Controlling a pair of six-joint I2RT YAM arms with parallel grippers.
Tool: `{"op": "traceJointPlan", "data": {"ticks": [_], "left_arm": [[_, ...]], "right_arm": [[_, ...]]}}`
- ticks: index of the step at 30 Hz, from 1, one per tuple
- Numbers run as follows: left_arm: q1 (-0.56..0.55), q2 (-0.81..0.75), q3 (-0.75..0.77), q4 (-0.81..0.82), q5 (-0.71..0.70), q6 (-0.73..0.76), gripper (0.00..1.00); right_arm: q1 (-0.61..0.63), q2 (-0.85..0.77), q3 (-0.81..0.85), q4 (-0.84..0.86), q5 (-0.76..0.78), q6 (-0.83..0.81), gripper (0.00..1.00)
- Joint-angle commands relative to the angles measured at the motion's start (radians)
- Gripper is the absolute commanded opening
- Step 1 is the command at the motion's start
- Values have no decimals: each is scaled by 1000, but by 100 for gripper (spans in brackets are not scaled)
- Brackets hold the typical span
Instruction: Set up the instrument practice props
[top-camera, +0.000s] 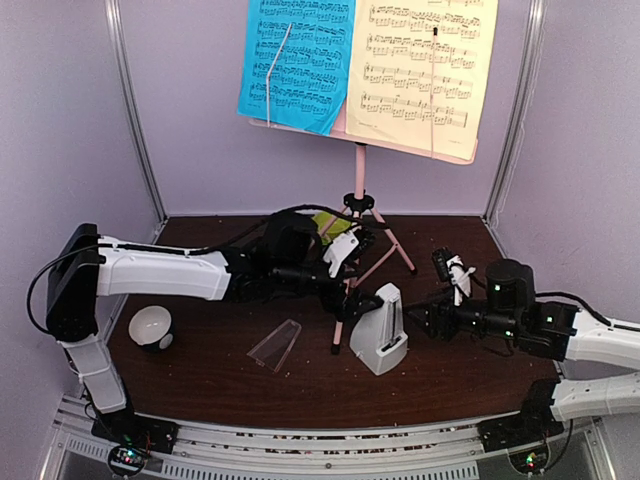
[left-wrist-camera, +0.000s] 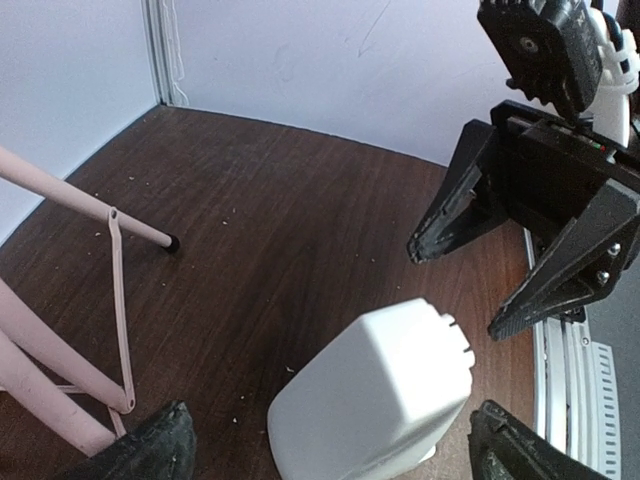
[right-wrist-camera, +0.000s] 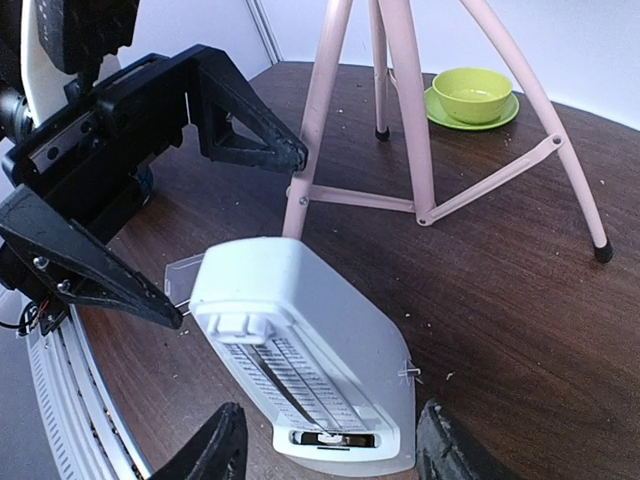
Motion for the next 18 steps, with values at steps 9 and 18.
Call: {"op": "traceJointPlan", "data": {"ticks": [9,18], "left_arm": [[-45,76,87,-1,-57,-34,97],[-41,78,111,-93,-24,89,77]], "right_arm": [[-16,-18,-27,-26,-36,-6,64],[-17,12,-27,1,-63,-26,67]]}}
